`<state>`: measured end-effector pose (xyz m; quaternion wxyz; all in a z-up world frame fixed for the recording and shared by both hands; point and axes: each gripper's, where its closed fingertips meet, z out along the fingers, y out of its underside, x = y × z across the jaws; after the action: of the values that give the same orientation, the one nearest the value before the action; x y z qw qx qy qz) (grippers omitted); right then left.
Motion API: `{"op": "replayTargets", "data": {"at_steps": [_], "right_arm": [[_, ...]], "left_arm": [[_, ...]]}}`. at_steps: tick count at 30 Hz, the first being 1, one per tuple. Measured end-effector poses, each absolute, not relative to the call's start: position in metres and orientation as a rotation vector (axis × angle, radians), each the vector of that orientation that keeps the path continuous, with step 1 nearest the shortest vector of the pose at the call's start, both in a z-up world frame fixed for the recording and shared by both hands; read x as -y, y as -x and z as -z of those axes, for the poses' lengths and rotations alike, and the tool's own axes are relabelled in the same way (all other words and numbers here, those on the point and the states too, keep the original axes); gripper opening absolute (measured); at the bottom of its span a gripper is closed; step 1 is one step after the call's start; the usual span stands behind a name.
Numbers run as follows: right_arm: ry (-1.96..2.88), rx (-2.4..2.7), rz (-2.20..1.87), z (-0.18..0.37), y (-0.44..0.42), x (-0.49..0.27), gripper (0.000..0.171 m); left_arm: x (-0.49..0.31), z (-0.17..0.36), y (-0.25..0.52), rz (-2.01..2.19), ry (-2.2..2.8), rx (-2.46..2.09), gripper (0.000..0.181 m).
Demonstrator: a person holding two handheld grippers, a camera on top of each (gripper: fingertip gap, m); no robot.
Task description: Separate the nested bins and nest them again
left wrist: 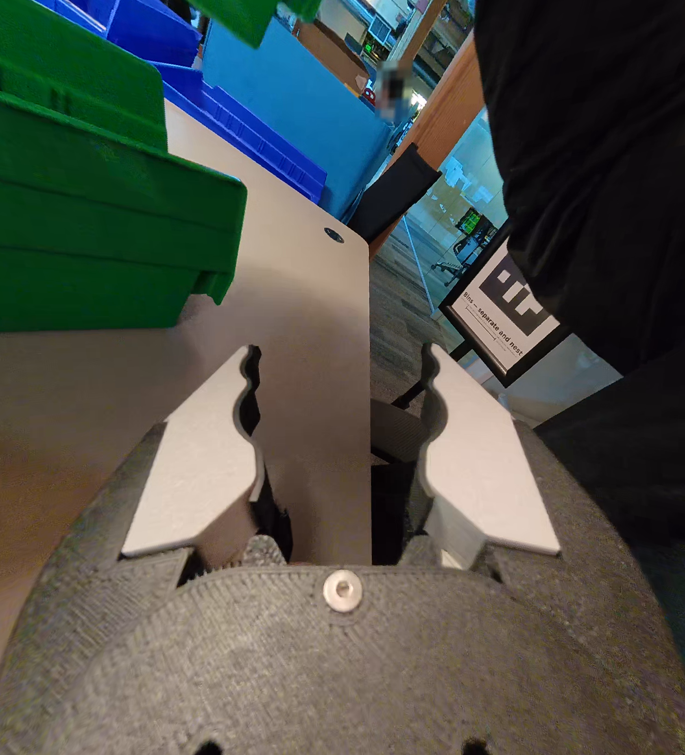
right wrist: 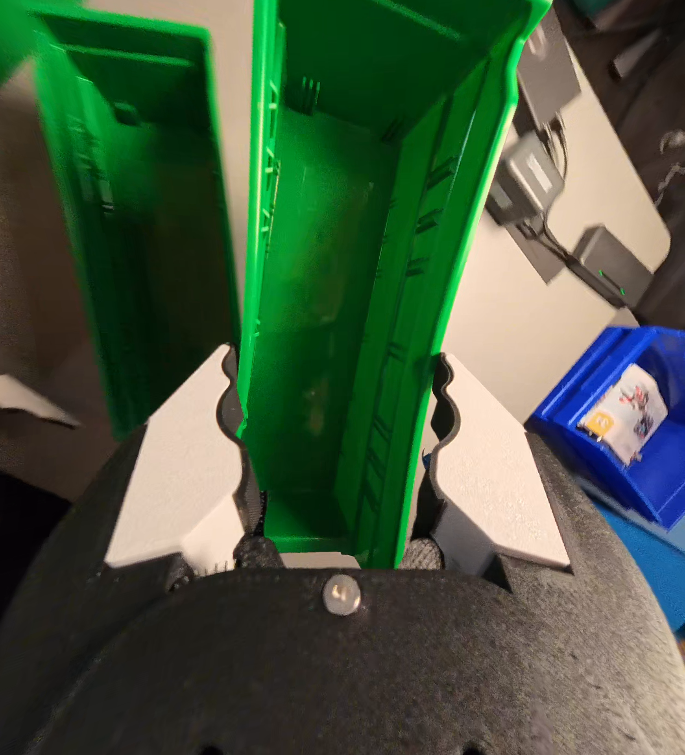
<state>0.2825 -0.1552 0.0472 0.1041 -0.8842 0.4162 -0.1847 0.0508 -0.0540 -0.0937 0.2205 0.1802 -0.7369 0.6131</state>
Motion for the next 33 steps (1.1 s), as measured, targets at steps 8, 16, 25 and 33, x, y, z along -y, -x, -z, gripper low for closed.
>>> {"op": "replayTargets", "data": {"at_steps": [8,16,25,33], "right_arm": [[2.531,-1.603,0.398,0.079,-0.282,0.246,0.100],[2.479,-1.544,0.521,0.067,-0.278,0.241,0.113],[2.534,-1.060,0.296,0.030,-0.268,0.100,0.096],[2.661,-1.109,0.200,0.086,-0.279,0.084,0.008]], "left_arm": [[0.054,0.094,-0.052,-1.687,-0.508,2.032,0.080],[0.056,0.097,-0.051,-1.659,-0.508,2.039,0.080],[0.057,0.098,-0.049,-1.649,-0.500,2.049,0.080],[0.054,0.094,-0.050,-1.686,-0.504,2.026,0.080]]}}
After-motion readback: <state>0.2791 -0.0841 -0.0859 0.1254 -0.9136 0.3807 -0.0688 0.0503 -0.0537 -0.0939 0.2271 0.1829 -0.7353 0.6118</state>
